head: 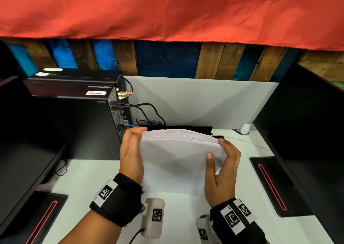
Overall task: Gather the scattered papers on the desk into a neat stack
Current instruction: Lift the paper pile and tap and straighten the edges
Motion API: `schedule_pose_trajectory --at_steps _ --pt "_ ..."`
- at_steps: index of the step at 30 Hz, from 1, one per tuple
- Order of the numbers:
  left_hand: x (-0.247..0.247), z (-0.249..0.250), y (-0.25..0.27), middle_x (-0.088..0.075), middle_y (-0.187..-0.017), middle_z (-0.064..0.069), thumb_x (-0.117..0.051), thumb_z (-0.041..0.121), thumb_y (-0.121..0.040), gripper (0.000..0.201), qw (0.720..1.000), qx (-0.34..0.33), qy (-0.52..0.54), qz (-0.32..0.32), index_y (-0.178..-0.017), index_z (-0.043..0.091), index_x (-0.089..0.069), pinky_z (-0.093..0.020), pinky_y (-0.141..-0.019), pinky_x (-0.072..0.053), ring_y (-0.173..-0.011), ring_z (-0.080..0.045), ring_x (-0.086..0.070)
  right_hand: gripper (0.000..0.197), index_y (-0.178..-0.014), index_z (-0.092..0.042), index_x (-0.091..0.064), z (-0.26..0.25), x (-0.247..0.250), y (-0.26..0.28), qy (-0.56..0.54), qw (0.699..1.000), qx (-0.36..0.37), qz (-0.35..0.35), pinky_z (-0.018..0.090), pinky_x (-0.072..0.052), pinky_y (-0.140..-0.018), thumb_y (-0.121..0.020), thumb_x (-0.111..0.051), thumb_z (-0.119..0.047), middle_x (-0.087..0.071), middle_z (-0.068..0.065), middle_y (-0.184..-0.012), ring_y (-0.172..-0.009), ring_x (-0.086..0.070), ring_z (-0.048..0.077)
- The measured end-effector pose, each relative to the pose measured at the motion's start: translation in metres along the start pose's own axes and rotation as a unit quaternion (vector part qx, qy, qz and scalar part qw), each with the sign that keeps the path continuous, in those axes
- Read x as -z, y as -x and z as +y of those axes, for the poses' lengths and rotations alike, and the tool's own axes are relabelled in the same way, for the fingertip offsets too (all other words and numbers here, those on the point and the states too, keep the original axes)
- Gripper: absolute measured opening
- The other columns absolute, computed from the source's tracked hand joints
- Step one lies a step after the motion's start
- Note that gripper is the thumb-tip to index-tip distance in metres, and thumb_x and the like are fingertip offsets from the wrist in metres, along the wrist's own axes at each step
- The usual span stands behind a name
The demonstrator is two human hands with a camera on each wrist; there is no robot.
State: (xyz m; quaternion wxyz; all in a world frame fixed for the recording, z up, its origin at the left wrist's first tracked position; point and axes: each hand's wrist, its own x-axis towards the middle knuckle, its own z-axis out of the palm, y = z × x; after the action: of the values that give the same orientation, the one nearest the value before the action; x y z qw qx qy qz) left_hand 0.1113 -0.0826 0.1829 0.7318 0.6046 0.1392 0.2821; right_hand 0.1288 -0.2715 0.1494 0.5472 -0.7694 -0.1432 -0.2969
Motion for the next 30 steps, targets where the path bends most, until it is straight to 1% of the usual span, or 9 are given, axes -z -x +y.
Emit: schedule_pose_trajectory --at_steps 3,4,7,9,16,21,25,28,30 --pt "0.009 -0.008 0.004 -0.067 -0.1 0.01 -0.078 0.049 -0.062 0.06 0.996 0.007 0.001 -0.089 -0.109 0.021 -0.055 -0.023 -0.08 -0.053 -0.095 -0.008 -0.064 0.049 -0.133 -0.04 -0.034 0.001 0.002 -0.001 -0.062 0.994 -0.085 0.0 0.007 -0.032 -0.103 -0.096 -0.048 -0.009 -0.039 -0.037 -0.132 -0.128 -0.039 -0.008" --pt "0.011 -0.011 0.004 -0.067 -0.104 0.008 -0.085 0.04 -0.057 0.065 0.994 0.01 -0.024 -0.106 -0.111 0.024 -0.053 -0.023 -0.081 -0.055 -0.097 -0.007 -0.065 0.05 -0.134 -0.036 -0.035 0.002 0.003 -0.003 -0.09 0.989 -0.119 0.001 0.008 -0.035 -0.102 -0.096 -0.048 -0.008 -0.041 -0.038 -0.131 -0.127 -0.041 -0.008" --pt "0.012 -0.017 0.002 -0.065 -0.106 0.005 -0.077 0.0 -0.072 0.052 0.992 0.002 -0.089 -0.093 -0.108 0.028 -0.053 -0.028 -0.088 -0.055 -0.098 -0.005 -0.065 0.023 -0.11 -0.019 -0.054 0.003 0.005 -0.013 -0.138 0.973 -0.183 0.001 0.021 -0.052 -0.088 -0.094 -0.05 -0.002 -0.065 -0.012 -0.103 -0.094 -0.062 -0.007" --pt "0.01 -0.017 -0.002 -0.067 -0.107 0.005 -0.065 -0.007 -0.082 0.045 0.992 -0.002 -0.097 -0.081 -0.108 0.028 -0.056 -0.029 -0.09 -0.054 -0.101 -0.011 -0.064 0.019 -0.092 -0.018 -0.054 -0.001 0.004 -0.018 -0.142 0.971 -0.192 0.007 0.017 -0.054 -0.076 -0.094 -0.05 0.001 -0.065 -0.008 -0.085 -0.076 -0.063 -0.007" --pt "0.006 -0.001 -0.007 -0.067 -0.105 0.002 -0.063 -0.005 -0.084 0.035 0.993 -0.049 -0.065 -0.086 -0.112 0.015 -0.056 -0.017 -0.082 -0.053 -0.095 -0.004 -0.065 0.017 -0.105 -0.014 -0.056 -0.011 0.007 -0.022 -0.175 0.972 -0.153 0.032 0.014 -0.053 -0.077 -0.094 -0.05 -0.002 -0.069 -0.017 -0.09 -0.085 -0.065 0.0" --pt "0.006 -0.022 0.007 -0.066 -0.099 0.005 -0.069 -0.007 -0.077 0.042 0.994 -0.008 -0.067 -0.09 -0.104 0.022 -0.054 -0.016 -0.073 -0.053 -0.089 -0.003 -0.065 0.018 -0.103 -0.031 -0.055 -0.001 0.005 -0.008 -0.151 0.968 -0.198 -0.013 0.032 -0.056 -0.086 -0.091 -0.057 -0.017 -0.069 -0.011 -0.098 -0.094 -0.067 0.005" --pt "0.008 -0.034 0.005 -0.07 -0.098 0.006 -0.074 -0.016 -0.067 0.055 0.993 0.033 -0.053 -0.098 -0.108 0.017 -0.058 -0.014 -0.074 -0.054 -0.088 0.0 -0.067 0.039 -0.116 -0.027 -0.055 0.015 0.008 -0.003 -0.151 0.961 -0.23 -0.033 0.031 -0.051 -0.088 -0.082 -0.071 -0.017 -0.069 -0.006 -0.109 -0.103 -0.066 0.009" --pt "0.019 -0.05 -0.001 -0.074 -0.096 0.001 -0.078 -0.014 -0.062 0.051 0.986 0.109 -0.06 -0.114 -0.103 0.013 -0.065 -0.027 -0.08 -0.058 -0.092 -0.016 -0.07 0.048 -0.114 -0.019 -0.061 0.03 0.007 -0.002 -0.166 0.932 -0.315 -0.067 0.026 -0.056 -0.079 -0.071 -0.08 -0.012 -0.072 -0.002 -0.106 -0.094 -0.069 0.01" --pt "0.021 -0.062 0.0 -0.076 -0.082 0.004 -0.078 -0.016 -0.06 0.045 0.978 0.158 -0.067 -0.119 -0.09 0.015 -0.067 -0.03 -0.078 -0.059 -0.085 -0.021 -0.07 0.035 -0.094 -0.015 -0.068 0.037 0.005 -0.002 -0.177 0.909 -0.366 -0.094 0.018 -0.057 -0.063 -0.065 -0.082 -0.003 -0.074 0.004 -0.095 -0.079 -0.072 0.012"
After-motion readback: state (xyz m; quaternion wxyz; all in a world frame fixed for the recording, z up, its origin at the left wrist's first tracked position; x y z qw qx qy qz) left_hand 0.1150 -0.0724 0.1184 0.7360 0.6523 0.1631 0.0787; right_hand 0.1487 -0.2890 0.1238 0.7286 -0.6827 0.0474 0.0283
